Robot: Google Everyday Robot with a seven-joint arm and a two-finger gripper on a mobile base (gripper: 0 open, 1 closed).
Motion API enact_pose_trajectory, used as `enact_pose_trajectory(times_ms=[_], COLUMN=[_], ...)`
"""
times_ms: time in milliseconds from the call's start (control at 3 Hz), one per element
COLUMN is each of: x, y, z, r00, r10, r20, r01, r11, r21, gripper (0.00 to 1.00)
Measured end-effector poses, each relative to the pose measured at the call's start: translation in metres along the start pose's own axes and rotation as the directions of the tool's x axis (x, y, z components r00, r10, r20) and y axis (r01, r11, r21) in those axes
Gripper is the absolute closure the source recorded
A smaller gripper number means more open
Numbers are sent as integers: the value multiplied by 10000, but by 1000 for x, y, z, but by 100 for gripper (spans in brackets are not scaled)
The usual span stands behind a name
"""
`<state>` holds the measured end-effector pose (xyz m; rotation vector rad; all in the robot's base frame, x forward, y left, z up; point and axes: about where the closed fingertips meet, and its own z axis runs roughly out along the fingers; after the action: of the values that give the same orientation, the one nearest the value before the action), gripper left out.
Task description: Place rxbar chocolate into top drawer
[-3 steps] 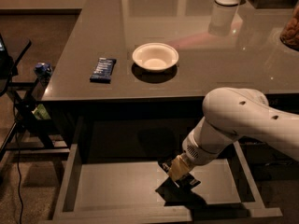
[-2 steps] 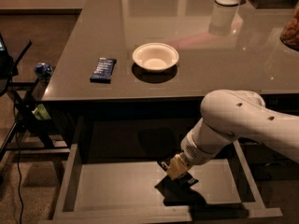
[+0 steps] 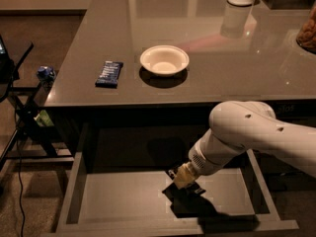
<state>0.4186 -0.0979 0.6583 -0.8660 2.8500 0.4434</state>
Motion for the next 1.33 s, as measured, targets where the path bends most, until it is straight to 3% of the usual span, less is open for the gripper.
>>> enact_pose_trajectory(times_ms=[1000, 1333], x=[2, 4], y=[-8, -8], z=[43, 53], r00=[9999, 9999], r10=[70, 76], r20=[74, -99], r01=[-67, -83], r11=[9993, 9975], r21=[-365, -705], gripper=[100, 100])
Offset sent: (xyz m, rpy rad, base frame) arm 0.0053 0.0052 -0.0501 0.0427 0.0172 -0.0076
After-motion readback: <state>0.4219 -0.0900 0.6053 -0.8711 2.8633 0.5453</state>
